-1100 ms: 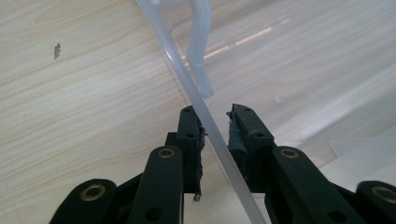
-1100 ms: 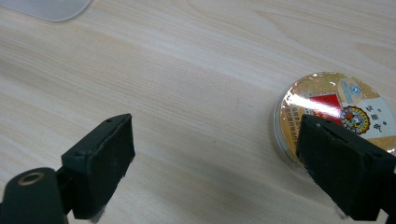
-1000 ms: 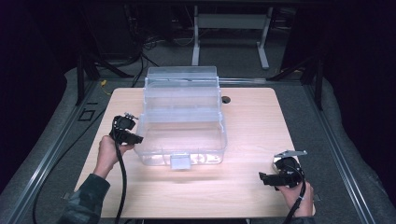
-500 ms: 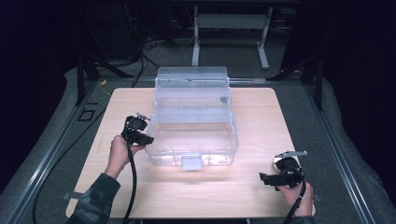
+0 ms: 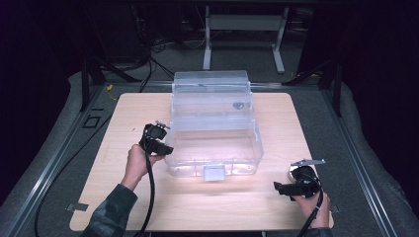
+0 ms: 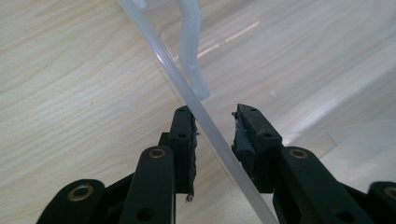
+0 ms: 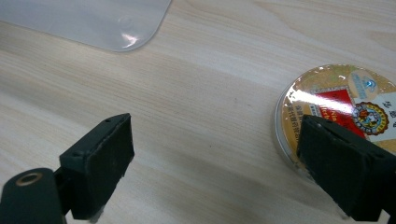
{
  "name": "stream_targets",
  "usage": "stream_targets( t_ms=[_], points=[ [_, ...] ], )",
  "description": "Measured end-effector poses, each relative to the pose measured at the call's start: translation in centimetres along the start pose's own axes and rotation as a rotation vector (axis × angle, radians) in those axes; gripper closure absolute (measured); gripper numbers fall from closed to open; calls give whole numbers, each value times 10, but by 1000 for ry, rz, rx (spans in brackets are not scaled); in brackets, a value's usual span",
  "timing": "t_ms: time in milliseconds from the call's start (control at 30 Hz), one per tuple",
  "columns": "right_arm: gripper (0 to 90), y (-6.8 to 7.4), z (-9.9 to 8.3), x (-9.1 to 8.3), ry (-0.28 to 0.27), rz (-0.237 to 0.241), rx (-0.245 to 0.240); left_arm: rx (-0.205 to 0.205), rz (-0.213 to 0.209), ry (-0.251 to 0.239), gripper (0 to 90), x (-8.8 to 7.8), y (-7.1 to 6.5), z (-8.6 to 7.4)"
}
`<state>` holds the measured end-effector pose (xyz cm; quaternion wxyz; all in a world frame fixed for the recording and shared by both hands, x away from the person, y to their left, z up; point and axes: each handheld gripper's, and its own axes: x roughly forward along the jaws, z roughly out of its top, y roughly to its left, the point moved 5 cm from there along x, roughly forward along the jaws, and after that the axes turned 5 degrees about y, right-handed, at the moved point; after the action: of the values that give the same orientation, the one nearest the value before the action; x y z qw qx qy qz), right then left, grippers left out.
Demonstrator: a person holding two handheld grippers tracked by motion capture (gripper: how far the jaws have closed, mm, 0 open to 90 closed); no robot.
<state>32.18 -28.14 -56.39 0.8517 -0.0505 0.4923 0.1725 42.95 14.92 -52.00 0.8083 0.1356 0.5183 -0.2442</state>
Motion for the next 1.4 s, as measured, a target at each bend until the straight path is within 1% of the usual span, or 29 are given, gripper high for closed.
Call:
stream_targets(
  t_ms=[33,100,133,167,233,267,300,333,400,433,500,533,567,633,667,700,800,867,933,967,1000,1033,1100,1133,1167,1267,1300,1333,1400],
  points=[
    [107,0,0,0,-7,13,1,-15,-27,-9,673,0,2,-1],
    [107,-1,0,-1,-5,7,1,-26,-69,-29,653,-2,4,-2],
    [107,-1,0,-1,-5,7,1,-26,-69,-29,633,-2,4,-2],
    [106,-3,0,-4,-8,-4,1,-23,-83,-40,582,-6,4,-3],
    [114,-4,1,-9,-32,-3,2,-9,-79,-60,513,-20,3,-4],
    [117,-5,2,-12,-45,-10,9,-9,-79,-60,481,-20,3,-4],
    [117,-5,2,-12,-45,-10,9,-1,-79,-70,481,-26,3,-5],
    [119,-6,2,-13,-53,-19,14,6,-82,-78,448,-32,3,-5],
    [118,-9,2,-14,-49,-22,13,19,-72,-96,393,-45,4,-9],
    [117,-10,1,-14,-40,-24,14,26,-66,-108,336,-53,5,-13],
    [116,-11,2,-14,-39,-19,14,25,-63,-115,286,-62,7,-19],
    [117,-12,2,-14,-42,-18,14,25,-63,-115,253,-62,7,-19],
    [117,-12,2,-14,-42,-18,14,28,-59,-115,253,-66,9,-22],
    [118,-15,2,-15,-41,-32,18,30,-43,-128,188,-76,12,-32],
    [118,-15,2,-16,-40,-27,18,32,-35,-127,169,-78,13,-35],
    [118,-15,2,-16,-40,-27,18,32,-35,-127,154,-78,13,-35],
    [119,-18,3,-18,-41,-34,18,37,-20,-129,144,-83,15,-48],
    [118,-19,3,-19,-41,-29,21,34,-18,-130,109,-83,15,-57],
    [115,-20,4,-20,-48,-28,26,33,-9,-126,81,-82,15,-69],
    [115,-21,5,-23,-60,-21,24,33,-2,-110,57,-78,15,-82],
    [113,-21,6,-24,-64,-24,22,32,6,-105,53,-76,16,-89],
    [110,-22,7,-24,-69,-30,24,20,6,-106,53,-74,16,-95],
    [104,-24,8,-25,-68,-26,28,4,-15,-106,69,-69,18,-106],
    [101,-25,9,-25,-69,-40,28,-15,-22,-109,73,-66,19,-111],
    [101,-25,9,-25,-69,-40,28,-15,-22,-109,68,-66,19,-111],
    [101,-29,11,-26,-60,-61,26,-57,-40,-114,47,-55,23,-127],
    [101,-29,11,-26,-60,-61,26,-57,-40,-114,40,-55,23,-127],
    [101,-30,11,-26,-58,-78,27,-58,-42,-112,40,-53,23,-131],
    [101,-33,11,-26,-50,-85,25,-56,-34,-108,22,-50,23,-138]
  ],
)
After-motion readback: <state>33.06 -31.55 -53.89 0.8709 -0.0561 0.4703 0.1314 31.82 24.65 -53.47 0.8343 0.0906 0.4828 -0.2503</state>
